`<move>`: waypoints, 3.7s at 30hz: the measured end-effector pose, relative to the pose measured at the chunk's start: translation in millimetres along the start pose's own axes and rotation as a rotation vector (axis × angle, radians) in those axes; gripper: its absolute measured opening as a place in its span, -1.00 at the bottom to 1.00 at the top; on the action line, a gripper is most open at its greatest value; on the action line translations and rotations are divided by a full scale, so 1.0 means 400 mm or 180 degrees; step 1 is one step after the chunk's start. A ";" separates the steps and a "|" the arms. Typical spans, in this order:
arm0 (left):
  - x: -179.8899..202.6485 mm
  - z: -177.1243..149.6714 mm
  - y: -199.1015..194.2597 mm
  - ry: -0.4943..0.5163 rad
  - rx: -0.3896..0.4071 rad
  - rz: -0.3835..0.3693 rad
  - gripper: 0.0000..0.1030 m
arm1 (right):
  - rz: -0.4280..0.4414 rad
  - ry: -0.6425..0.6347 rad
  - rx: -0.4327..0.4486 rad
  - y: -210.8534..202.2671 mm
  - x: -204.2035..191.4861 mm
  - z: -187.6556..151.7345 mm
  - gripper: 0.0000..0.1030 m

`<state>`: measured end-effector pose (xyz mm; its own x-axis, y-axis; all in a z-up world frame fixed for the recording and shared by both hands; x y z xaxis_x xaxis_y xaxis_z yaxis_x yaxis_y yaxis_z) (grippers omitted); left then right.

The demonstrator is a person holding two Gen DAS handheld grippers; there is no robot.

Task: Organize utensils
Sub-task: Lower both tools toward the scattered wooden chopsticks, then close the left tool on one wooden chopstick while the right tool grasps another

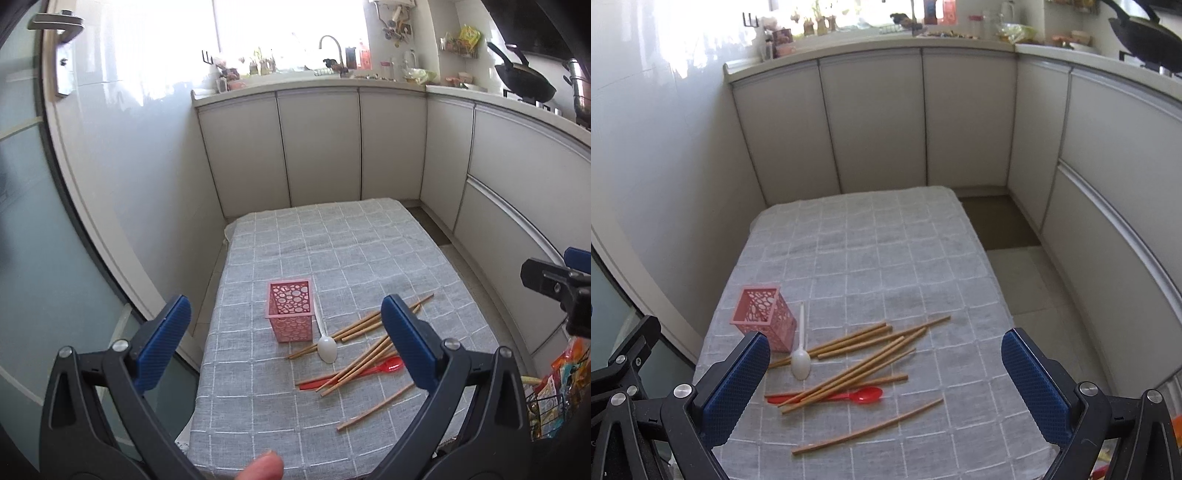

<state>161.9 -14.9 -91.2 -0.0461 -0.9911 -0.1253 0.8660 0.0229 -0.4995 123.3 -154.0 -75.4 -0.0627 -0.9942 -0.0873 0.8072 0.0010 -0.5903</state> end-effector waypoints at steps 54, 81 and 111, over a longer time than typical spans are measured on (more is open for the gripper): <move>0.505 -0.360 0.662 0.0109 -0.1925 -0.1322 -0.57 | -0.0250 0.0878 -0.1684 0.501 0.332 -0.316 0.75; 0.381 -0.311 0.589 -0.0003 -0.1829 -0.1424 -0.32 | 0.0373 0.1872 -0.1766 0.727 0.162 -0.301 -0.34; 0.503 -0.341 0.644 0.0215 -0.1882 -0.1459 -0.31 | 0.0480 0.2228 -0.1873 0.685 0.207 -0.304 -0.84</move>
<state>307.7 -190.4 -361.8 -0.3846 -0.9085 0.1634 0.3418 -0.3046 -0.8891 268.0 -222.9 -342.1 -0.4761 -0.6879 -0.5479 0.4197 0.3698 -0.8289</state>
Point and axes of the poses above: each gripper's, at about its wrist camera, not at the fingertips, and y roughly the way its jaws point, x to its right, z to its top, the point moved 10 cm from there along y, roughly the way its jaws point, and after that the axes turned 5 degrees about x, right-handed, at the moved point
